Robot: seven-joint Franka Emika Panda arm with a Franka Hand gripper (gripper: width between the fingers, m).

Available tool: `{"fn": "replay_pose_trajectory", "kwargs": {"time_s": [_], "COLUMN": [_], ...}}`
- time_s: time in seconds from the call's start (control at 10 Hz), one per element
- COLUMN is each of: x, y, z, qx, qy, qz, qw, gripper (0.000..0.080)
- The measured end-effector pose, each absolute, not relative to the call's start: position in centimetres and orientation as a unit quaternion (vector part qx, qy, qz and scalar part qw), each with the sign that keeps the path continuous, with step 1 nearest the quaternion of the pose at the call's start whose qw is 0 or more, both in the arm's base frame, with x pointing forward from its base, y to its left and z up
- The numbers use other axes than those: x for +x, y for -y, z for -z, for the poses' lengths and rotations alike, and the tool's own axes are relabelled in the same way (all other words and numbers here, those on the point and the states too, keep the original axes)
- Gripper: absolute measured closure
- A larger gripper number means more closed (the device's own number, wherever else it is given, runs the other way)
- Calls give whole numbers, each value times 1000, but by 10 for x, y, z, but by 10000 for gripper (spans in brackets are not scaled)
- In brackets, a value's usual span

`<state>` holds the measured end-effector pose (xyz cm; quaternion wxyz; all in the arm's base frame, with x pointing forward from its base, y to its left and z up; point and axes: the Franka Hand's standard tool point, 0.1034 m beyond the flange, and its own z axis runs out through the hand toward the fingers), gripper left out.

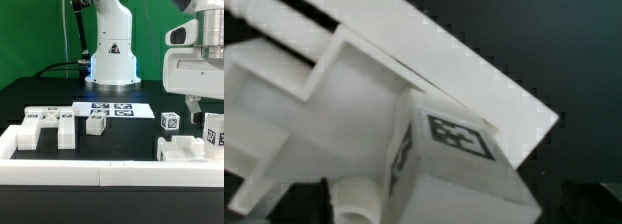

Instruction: Assemble chair

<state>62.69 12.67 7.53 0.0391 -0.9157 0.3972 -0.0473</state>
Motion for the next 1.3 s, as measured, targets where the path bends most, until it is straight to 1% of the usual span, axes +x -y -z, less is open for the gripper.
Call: {"fn": "replay_pose_trajectory", "kwargs": {"time_s": [0.1, 0.4, 0.7, 1.0, 1.1, 1.2, 1.3], "x": [627, 628, 628, 628, 628, 628, 628], "y": [-128, -126, -127, -126, -125, -125, -125], "z": [-76, -76, -76, -76, -76, -76, -76], "qx": [-927, -972, -994, -998, -997, -997, -997], "qy": [-371, -228, -95, 2, 53, 53, 53], "qz": [48, 54, 58, 60, 60, 60, 60], "qw": [38, 30, 15, 7, 1, 1, 1], "gripper": [155, 151, 151, 151, 151, 151, 264]}}
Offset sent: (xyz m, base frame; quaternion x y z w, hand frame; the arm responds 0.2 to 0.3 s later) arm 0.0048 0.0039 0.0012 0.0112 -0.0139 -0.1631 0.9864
